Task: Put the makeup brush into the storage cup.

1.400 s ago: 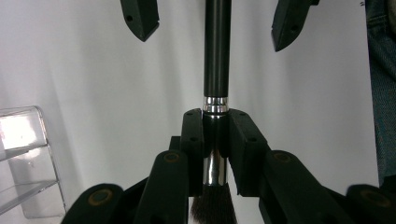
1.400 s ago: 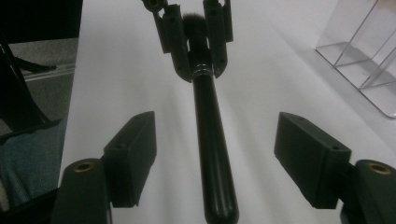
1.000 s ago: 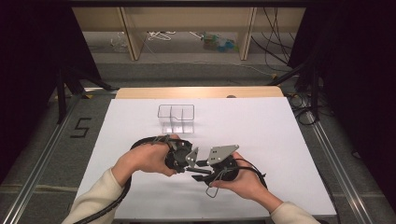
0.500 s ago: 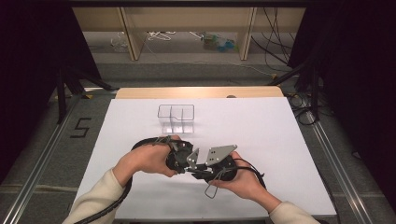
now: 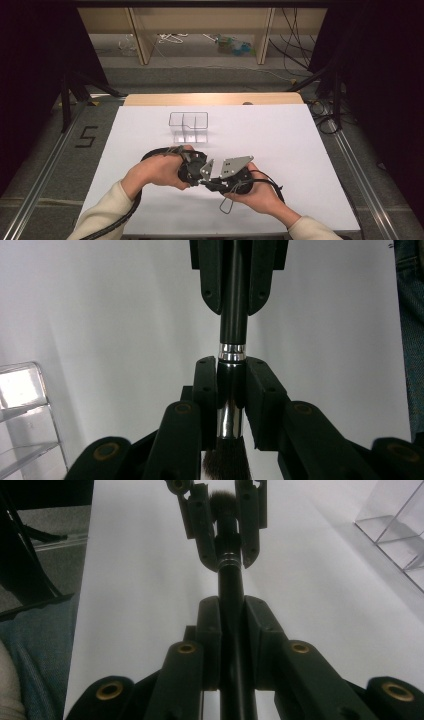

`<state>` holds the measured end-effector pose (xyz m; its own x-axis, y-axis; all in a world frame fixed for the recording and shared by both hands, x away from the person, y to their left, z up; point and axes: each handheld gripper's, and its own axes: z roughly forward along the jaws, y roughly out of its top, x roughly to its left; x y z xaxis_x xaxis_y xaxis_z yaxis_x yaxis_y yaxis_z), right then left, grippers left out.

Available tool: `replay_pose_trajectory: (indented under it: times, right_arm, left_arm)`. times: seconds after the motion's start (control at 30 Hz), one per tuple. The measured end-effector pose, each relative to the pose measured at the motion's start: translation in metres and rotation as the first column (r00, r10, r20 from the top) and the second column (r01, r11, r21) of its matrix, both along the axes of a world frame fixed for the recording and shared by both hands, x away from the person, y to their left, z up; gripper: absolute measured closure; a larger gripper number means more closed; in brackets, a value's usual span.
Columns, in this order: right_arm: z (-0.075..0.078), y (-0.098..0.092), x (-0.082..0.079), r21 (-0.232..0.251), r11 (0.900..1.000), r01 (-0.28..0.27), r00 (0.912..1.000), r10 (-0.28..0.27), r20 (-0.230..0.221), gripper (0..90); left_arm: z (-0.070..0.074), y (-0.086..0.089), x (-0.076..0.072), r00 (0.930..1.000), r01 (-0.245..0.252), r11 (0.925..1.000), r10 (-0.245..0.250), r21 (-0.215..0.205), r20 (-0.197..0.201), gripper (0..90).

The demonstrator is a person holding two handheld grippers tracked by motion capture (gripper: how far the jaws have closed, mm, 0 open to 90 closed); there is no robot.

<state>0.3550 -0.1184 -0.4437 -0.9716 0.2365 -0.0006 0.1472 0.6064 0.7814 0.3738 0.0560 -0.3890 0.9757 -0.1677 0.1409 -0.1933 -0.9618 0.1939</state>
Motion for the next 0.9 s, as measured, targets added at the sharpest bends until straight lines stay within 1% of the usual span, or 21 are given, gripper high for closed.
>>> replay_pose_trajectory:
  times: [0.1,0.2,0.23,0.27,0.3,0.33,0.4,0.43,0.47,0.5,0.53,0.57,0.6,0.63,0.67,0.73,0.83,0.9]
  right_arm:
    - [0.0,0.0,-0.001,-0.004,1.0,0.001,1.0,-0.001,0.007,79.3]
    - [0.001,0.0,-0.001,-0.015,1.0,0.0,0.9998,0.0,0.017,79.3]
    - [0.002,-0.001,-0.001,-0.015,1.0,0.002,0.9998,-0.002,0.02,79.3]
    - [0.002,-0.002,-0.001,-0.019,1.0,0.002,0.9998,-0.002,0.02,79.3]
    - [0.002,-0.002,0.0,-0.014,1.0,0.008,0.9995,-0.008,0.029,79.4]
    - [0.002,-0.003,0.0,-0.016,1.0,0.013,0.9995,-0.012,0.028,79.3]
    - [0.002,-0.004,0.0,-0.018,1.0,0.021,0.9993,-0.021,0.03,79.3]
    - [0.002,-0.006,0.001,-0.016,0.999,0.03,0.9991,-0.03,0.031,79.3]
    - [0.002,-0.006,0.001,-0.016,0.999,0.03,0.9991,-0.03,0.031,79.3]
    - [0.002,-0.007,0.001,-0.016,0.999,0.034,0.9988,-0.033,0.036,79.3]
    - [0.003,-0.009,0.002,-0.014,0.999,0.039,0.9986,-0.039,0.037,79.3]
    - [0.003,-0.01,0.002,-0.014,0.999,0.045,0.9984,-0.044,0.036,79.3]
    - [0.003,-0.01,0.002,-0.014,0.999,0.045,0.9984,-0.044,0.036,79.3]
    - [0.004,-0.012,0.002,-0.013,0.999,0.05,0.998,-0.049,0.04,79.3]
    - [0.004,-0.012,0.002,-0.013,0.999,0.05,0.998,-0.049,0.04,79.3]
    - [0.004,-0.014,0.002,-0.01,0.998,0.056,0.9975,-0.055,0.044,79.3]
    - [0.004,-0.017,0.003,-0.01,0.998,0.065,0.9968,-0.064,0.047,79.3]
    - [0.005,-0.02,0.003,-0.011,0.997,0.071,0.9964,-0.071,0.047,79.3]
  left_arm:
    - [-0.001,0.0,-0.001,0.9999,-0.008,1.0,0.008,0.001,-0.008,75.3]
    - [-0.002,0.001,0.0,0.9999,-0.015,0.9998,0.015,0.016,0.002,72.0]
    - [-0.002,0.002,0.001,0.9999,-0.014,0.9997,0.014,0.02,-0.001,71.1]
    - [0.0,0.002,0.003,0.9999,0.001,0.9994,-0.001,0.035,0.011,69.8]
    - [-0.001,0.003,0.002,0.9999,-0.014,0.9998,0.014,0.016,0.009,68.4]
    - [-0.001,0.003,0.001,0.9995,-0.027,0.9996,0.027,-0.004,0.014,66.4]
    - [0.001,0.005,0.002,0.9992,-0.036,0.9988,0.036,-0.032,0.019,61.1]
    - [0.002,0.006,0.002,0.9988,-0.041,0.9982,0.042,-0.045,0.025,54.4]
    - [0.003,0.008,0.002,0.9982,-0.049,0.9969,0.051,-0.061,0.031,54.4]
    - [0.005,0.009,0.002,0.9978,-0.052,0.9963,0.054,-0.069,0.037,50.7]
    - [0.005,0.011,0.002,0.9968,-0.061,0.9941,0.065,-0.09,0.045,42.6]
    - [0.008,0.014,0.002,0.9949,-0.069,0.9907,0.077,-0.117,0.065,39.7]
    - [0.008,0.014,0.002,0.9949,-0.069,0.9907,0.077,-0.117,0.065,37.2]
    - [0.008,0.016,0.001,0.9935,-0.083,0.9878,0.092,-0.132,0.067,34.8]
    - [0.01,0.018,0.002,0.9926,-0.087,0.9872,0.097,-0.134,0.074,34.8]
    - [0.011,0.023,0.002,0.9903,-0.101,0.9821,0.114,-0.159,0.079,30.8]
    - [0.012,0.033,0.002,0.9866,-0.123,0.9689,0.143,-0.214,0.079,25.3]
    - [0.011,0.04,0.002,0.982,-0.146,0.9531,0.172,-0.265,0.077,21.3]
